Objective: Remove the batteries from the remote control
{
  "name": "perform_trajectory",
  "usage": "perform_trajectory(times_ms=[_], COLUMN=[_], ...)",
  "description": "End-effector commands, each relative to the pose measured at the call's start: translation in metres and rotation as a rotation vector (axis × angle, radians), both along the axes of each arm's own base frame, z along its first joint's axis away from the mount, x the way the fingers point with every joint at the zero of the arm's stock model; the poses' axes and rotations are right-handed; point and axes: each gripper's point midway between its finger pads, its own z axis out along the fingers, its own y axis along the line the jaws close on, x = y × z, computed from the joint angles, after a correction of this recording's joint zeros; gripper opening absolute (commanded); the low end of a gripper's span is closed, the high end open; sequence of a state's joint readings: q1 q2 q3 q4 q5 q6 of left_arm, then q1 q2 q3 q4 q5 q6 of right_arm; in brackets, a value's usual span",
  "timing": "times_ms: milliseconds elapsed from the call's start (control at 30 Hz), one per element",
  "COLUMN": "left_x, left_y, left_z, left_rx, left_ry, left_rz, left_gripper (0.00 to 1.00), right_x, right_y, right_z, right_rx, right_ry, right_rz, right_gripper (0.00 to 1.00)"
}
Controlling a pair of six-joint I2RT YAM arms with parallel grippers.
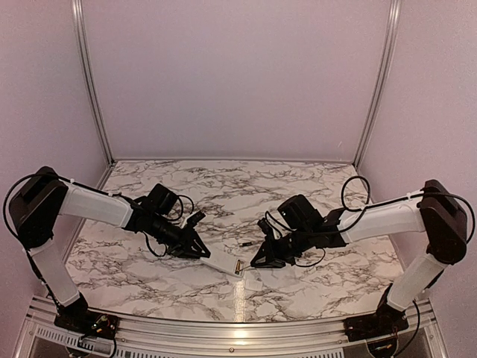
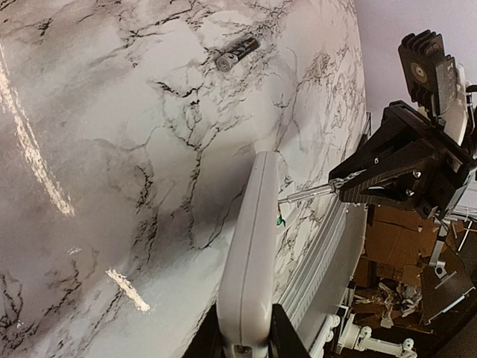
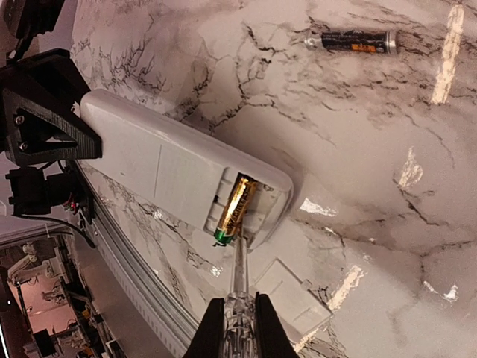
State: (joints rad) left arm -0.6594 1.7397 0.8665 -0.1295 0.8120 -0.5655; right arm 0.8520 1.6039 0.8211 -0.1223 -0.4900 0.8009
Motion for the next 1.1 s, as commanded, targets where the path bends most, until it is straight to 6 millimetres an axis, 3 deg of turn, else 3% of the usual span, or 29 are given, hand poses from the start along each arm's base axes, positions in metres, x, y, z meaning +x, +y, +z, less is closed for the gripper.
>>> perform_trajectory(times_ms=[0, 200, 500, 800, 1067], left_x=[-0.021, -0.020, -0.021, -0.035, -0.040], left_y=[0.046, 0.045, 0.048, 0.063, 0.072], left_z=[-0.077, -0.080, -0.084, -0.104, -0.111], left_rx=[0.319, 0.325, 0.335, 0.391, 0.430], left_ry=[0.082, 0.084, 0.090, 0.121, 0.130], left_rz=[0.050, 0.051, 0.053, 0.055, 0.078], left_gripper=[0.00, 0.00, 0.00, 0.00, 0.00], right_x=[0.008, 0.011, 0.008, 0.011, 0.022], right_y=[0.009, 0.010, 0.001, -0.006, -0.015], right_z=[0.014, 0.021, 0.008, -0.003, 0.001], right_rx=[0.081, 0.098, 0.057, -0.021, -0.136], right_ry=[-0.022, -0.034, -0.018, -0.001, -0.042], right_rz=[-0.014, -0.033, -0.061, -0.084, -0.095], right_gripper=[0.00, 0.00, 0.00, 0.00, 0.00])
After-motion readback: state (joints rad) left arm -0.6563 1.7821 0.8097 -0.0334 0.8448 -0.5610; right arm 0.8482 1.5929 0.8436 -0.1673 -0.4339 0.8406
